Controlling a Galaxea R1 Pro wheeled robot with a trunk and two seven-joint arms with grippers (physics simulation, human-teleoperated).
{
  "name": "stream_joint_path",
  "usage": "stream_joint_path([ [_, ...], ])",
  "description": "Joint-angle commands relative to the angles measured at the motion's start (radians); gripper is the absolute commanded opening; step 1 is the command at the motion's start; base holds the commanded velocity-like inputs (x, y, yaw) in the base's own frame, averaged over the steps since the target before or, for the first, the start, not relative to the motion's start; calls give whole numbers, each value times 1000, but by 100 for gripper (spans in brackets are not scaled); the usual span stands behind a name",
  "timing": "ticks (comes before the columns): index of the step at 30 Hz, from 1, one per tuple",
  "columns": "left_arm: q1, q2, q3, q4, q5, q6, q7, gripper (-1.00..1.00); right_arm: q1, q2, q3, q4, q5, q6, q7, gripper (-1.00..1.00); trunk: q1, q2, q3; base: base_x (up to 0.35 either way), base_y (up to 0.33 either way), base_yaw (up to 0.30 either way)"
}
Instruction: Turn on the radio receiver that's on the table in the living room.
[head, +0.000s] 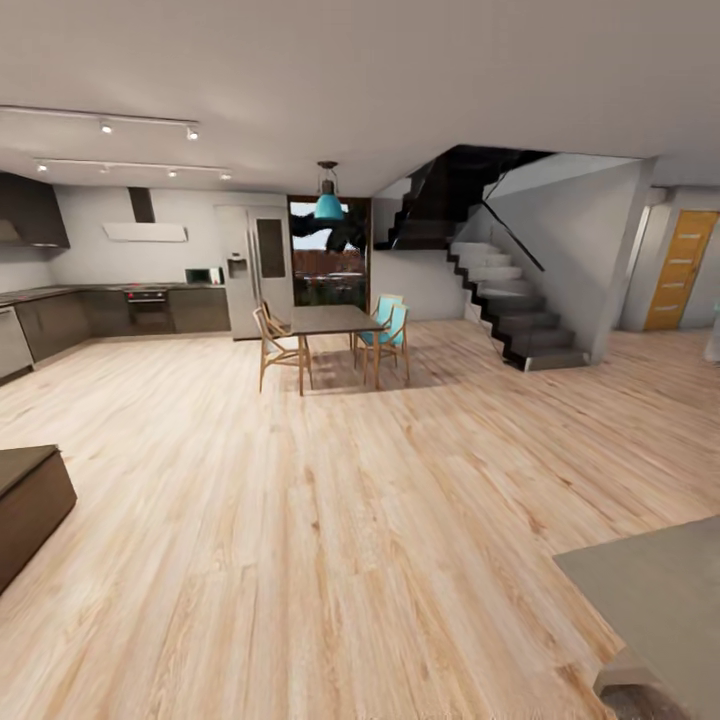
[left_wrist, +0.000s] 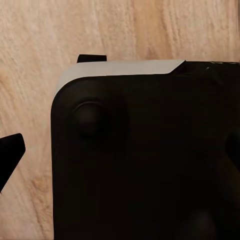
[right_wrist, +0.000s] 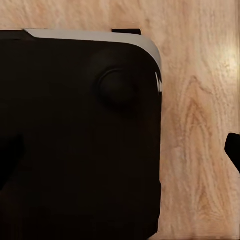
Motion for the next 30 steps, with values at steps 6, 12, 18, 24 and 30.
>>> stream_joint_path([
  [6,0,0,0,0,0,0,0,100,0,-3,-1,0,-3,0,-1,100,0,0,-7,0,0,-223],
  [12,0,0,0,0,0,0,-1,100,0,-3,-2,0,-5,0,0,100,0,0,-14,0,0,-227],
  [18,0,0,0,0,0,0,0,100,0,-3,-1,0,-6,0,2,100,0,0,-20,0,0,-231],
  [24,0,0,0,0,0,0,-1,100,0,-3,-2,0,-6,-1,2,100,0,0,-27,0,0,-235],
  [30,0,0,0,0,0,0,0,100,0,-3,-2,0,-6,0,2,100,0,0,-33,0,0,-240],
])
